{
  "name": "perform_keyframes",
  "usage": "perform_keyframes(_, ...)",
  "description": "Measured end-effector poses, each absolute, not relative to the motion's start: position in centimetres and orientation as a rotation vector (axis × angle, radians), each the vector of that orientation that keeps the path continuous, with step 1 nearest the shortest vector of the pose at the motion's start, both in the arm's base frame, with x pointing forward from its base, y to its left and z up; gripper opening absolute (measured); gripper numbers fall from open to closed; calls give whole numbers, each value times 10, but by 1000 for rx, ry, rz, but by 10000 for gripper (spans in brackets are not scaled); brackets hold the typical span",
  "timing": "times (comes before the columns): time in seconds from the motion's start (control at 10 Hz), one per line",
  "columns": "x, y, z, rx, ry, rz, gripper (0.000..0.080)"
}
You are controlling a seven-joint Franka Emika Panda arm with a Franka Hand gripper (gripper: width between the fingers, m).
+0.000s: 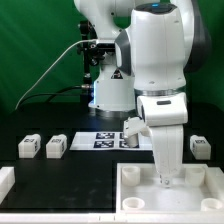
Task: Assemble one leg
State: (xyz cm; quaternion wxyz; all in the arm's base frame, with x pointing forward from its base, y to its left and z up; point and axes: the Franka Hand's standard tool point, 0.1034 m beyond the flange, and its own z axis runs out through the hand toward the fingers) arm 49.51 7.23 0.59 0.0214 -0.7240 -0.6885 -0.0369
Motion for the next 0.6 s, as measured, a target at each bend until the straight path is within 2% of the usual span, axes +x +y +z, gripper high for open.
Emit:
perform_keyframes(0.3,489,77,23,-2386,-1980,-110,649)
perform_keyframes(0.6,479,106,40,-2755,-1395,-115,649)
